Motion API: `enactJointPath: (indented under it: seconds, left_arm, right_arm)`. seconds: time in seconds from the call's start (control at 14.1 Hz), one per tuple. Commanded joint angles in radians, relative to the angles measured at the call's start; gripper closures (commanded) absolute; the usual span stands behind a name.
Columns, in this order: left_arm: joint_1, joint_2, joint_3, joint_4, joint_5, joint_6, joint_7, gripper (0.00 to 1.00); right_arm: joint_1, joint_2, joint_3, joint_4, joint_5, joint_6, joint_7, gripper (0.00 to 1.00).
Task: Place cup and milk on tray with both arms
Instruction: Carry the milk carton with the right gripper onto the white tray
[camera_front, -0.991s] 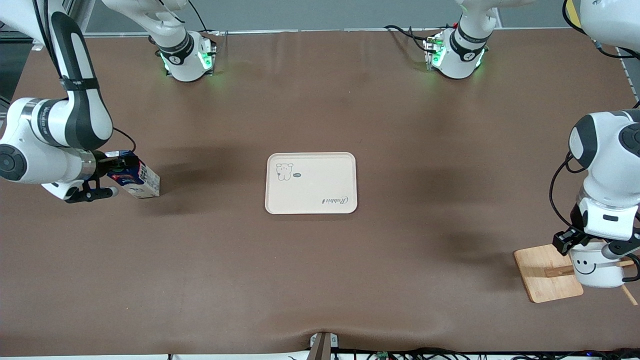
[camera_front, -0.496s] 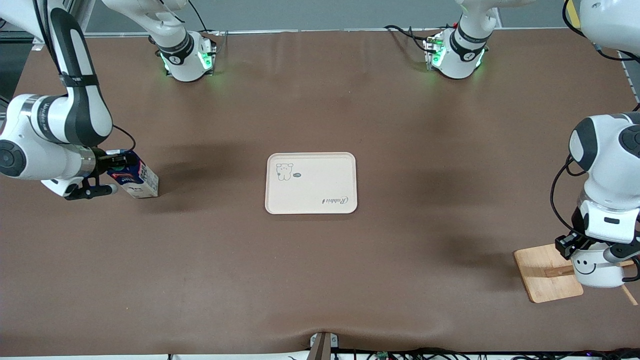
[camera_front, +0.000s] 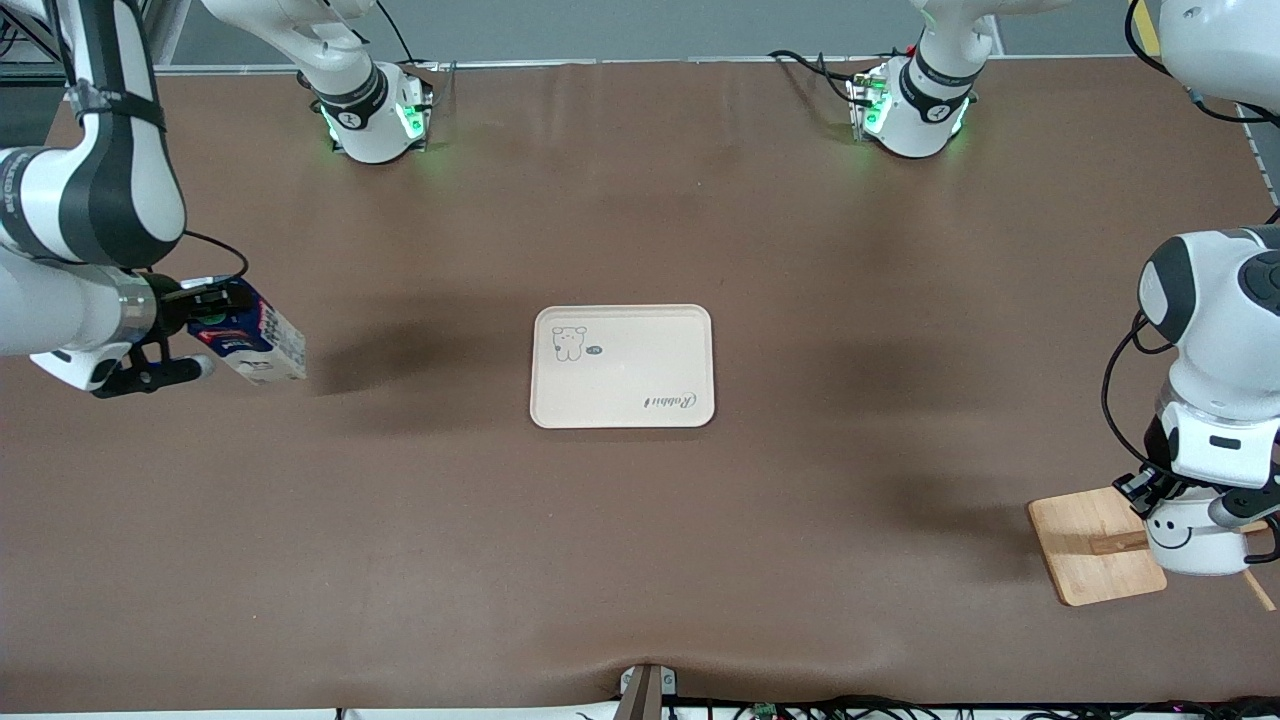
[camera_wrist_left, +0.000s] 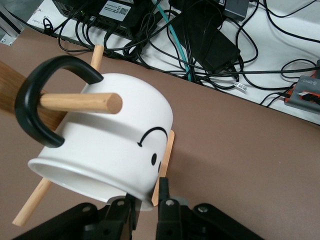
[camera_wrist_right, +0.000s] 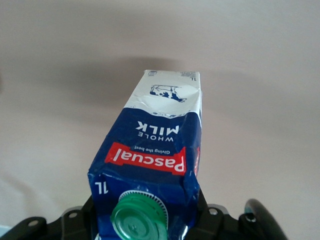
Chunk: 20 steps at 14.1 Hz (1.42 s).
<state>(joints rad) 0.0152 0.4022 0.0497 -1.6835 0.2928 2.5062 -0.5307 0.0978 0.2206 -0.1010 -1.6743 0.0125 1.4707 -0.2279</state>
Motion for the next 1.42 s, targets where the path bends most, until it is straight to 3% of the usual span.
enactJointPath:
  seconds: [0.0, 0.07, 0.28, 0.5, 0.78, 0.99, 1.35]
  left_arm:
    - [0.002, 0.01, -0.001, 0.016, 0.022, 0.008, 0.008, 0.89]
    - [0.0, 0.01, -0.001, 0.015, 0.022, 0.008, 0.012, 0.94]
    - [0.0, 0.009, -0.001, 0.013, 0.022, 0.008, 0.031, 0.95]
    - [-0.001, 0.007, -0.002, 0.013, 0.022, 0.008, 0.041, 0.98]
    - [0.0, -0.003, -0.001, 0.013, 0.022, 0.005, 0.067, 1.0]
    - [0.002, -0.011, -0.002, 0.012, 0.022, 0.003, 0.081, 1.0]
    - [0.002, -0.031, -0.004, 0.005, 0.022, 0.0, 0.083, 1.0]
  right_arm:
    - [0.052, 0.034, -0.003, 0.097, 0.114, -0.065, 0.076, 1.0]
    - [0.097, 0.034, -0.005, 0.109, 0.15, -0.076, 0.143, 1.0]
    - [0.255, 0.051, -0.003, 0.125, 0.204, -0.073, 0.419, 1.0]
    - [0.405, 0.135, -0.005, 0.207, 0.279, -0.058, 0.687, 1.0]
    - [0.508, 0.29, -0.003, 0.349, 0.329, -0.003, 0.74, 1.0]
    - [0.566, 0.338, -0.003, 0.352, 0.351, 0.15, 0.753, 1.0]
    - [0.556, 0.362, -0.005, 0.346, 0.353, 0.158, 0.76, 1.0]
